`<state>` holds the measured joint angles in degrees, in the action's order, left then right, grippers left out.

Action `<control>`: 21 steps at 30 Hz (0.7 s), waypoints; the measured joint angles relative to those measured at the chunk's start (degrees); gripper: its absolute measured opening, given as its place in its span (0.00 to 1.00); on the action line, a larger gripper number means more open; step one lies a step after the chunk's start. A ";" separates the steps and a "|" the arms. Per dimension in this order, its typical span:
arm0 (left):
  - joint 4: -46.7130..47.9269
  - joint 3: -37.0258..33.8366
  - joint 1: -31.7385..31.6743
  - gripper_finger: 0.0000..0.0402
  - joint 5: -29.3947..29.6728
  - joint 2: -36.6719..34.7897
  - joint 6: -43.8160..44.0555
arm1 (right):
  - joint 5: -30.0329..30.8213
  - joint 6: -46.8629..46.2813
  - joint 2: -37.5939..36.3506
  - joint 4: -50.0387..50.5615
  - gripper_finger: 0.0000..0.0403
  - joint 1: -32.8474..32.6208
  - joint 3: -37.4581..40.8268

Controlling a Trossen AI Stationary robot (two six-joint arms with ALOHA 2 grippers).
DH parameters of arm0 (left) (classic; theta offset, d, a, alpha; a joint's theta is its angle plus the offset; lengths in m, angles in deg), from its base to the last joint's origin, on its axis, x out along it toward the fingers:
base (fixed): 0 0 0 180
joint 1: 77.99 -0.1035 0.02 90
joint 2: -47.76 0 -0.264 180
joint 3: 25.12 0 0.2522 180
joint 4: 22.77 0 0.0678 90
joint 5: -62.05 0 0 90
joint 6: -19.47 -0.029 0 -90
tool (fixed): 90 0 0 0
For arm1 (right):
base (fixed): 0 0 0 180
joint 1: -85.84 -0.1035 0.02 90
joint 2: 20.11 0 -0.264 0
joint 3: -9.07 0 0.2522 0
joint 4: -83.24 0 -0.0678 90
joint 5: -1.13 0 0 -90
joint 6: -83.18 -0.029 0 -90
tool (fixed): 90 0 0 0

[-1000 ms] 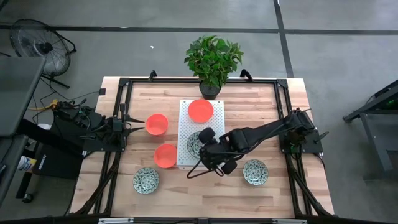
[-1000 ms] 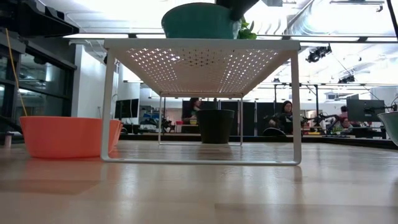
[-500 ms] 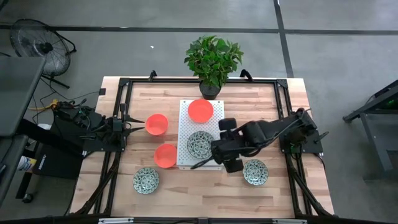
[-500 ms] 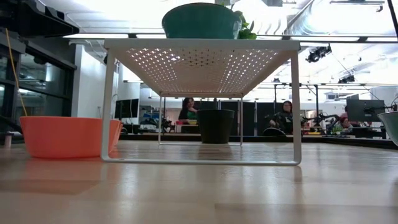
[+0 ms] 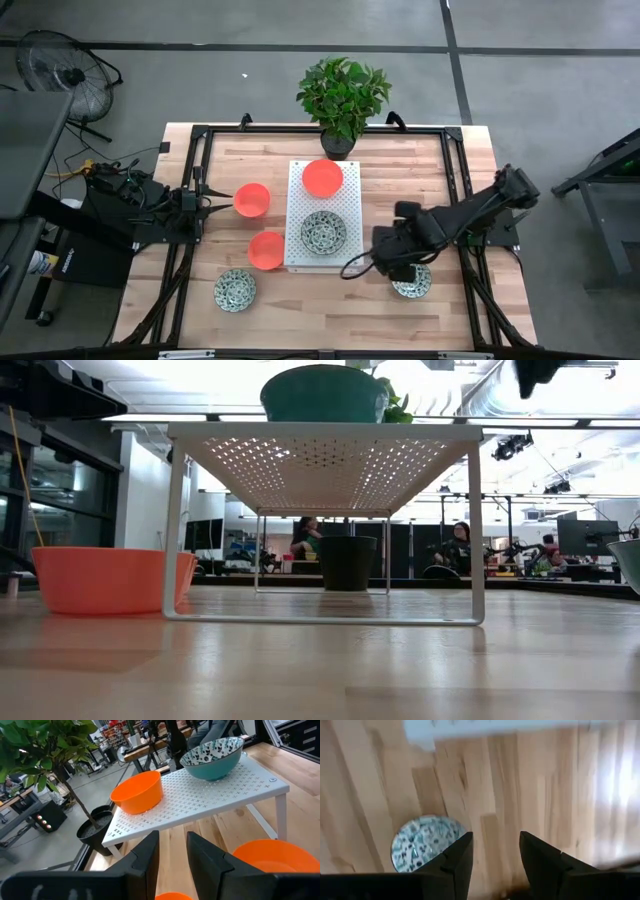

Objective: Pick & Place Mini bowls
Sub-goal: Stack the right green white bowl on top of the green white bowl on the shelf

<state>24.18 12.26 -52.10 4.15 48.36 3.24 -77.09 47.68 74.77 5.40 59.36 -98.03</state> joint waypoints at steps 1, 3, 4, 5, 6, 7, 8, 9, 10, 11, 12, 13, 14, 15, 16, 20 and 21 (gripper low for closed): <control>0.00 0.00 -0.02 0.24 -0.03 0.00 0.00 | -0.67 -1.21 -1.32 -0.76 0.37 -0.23 2.18; 0.00 0.00 -0.02 0.24 -0.04 0.00 0.00 | -1.89 -3.79 -3.95 -3.33 0.37 -0.82 6.93; 0.00 0.00 0.00 0.24 -0.04 0.00 0.00 | -2.79 -4.97 -5.15 -4.76 0.37 -1.07 9.21; 0.00 0.00 0.00 0.24 -0.07 0.00 0.00 | -3.72 -6.23 -6.45 -6.37 0.37 -1.36 11.69; 0.02 0.00 -0.02 0.24 -0.07 0.00 0.00 | -4.95 -7.52 -7.72 -7.92 0.37 -1.72 13.99; 0.00 0.01 -0.01 0.24 -0.07 0.00 0.00 | -6.01 -8.73 -9.01 -9.43 0.37 -2.02 16.17; 0.00 0.00 -0.02 0.24 -0.07 0.00 0.00 | -6.86 -9.98 -10.34 -10.74 0.37 -2.27 18.25; 0.02 0.00 -0.02 0.24 -0.09 0.00 0.00 | -7.69 -11.36 -11.62 -11.97 0.37 -2.55 20.23; 0.02 0.01 0.00 0.24 -0.09 0.00 0.00 | -8.42 -12.86 -12.76 -13.09 0.37 -2.72 22.14; 0.00 0.00 -0.01 0.24 -0.09 -0.01 0.00 | -9.20 -14.26 -13.77 -13.96 0.37 -2.91 23.73; 0.01 0.00 -0.02 0.24 -0.09 0.00 0.00 | -9.54 -15.81 -14.81 -15.09 0.37 -2.99 25.51; 0.02 0.00 0.00 0.24 -0.12 0.00 0.00 | -10.20 -17.43 -15.70 -15.85 0.37 -3.18 26.90; 0.01 0.00 0.00 0.24 -0.11 0.00 0.00 | -10.60 -19.09 -16.60 -16.71 0.37 -3.29 28.28; 0.01 0.00 0.00 0.24 -0.11 0.00 0.00 | -11.25 -21.07 -17.37 -17.28 0.37 -3.32 29.50; 0.01 0.01 0.00 0.24 -0.12 -0.01 0.00 | -11.99 -23.37 -18.00 -17.71 0.37 -3.32 30.59; 0.02 0.00 0.00 0.24 -0.13 -0.01 0.00 | -15.40 -33.98 -19.47 -19.25 0.37 -3.31 34.31; 0.00 0.01 -0.02 0.24 -0.13 -0.02 0.00 | -15.68 -36.53 -19.58 -19.58 0.37 -3.32 35.11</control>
<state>24.18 12.26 -52.12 4.02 48.34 3.24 -92.77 11.15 55.19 -14.17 56.04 -62.92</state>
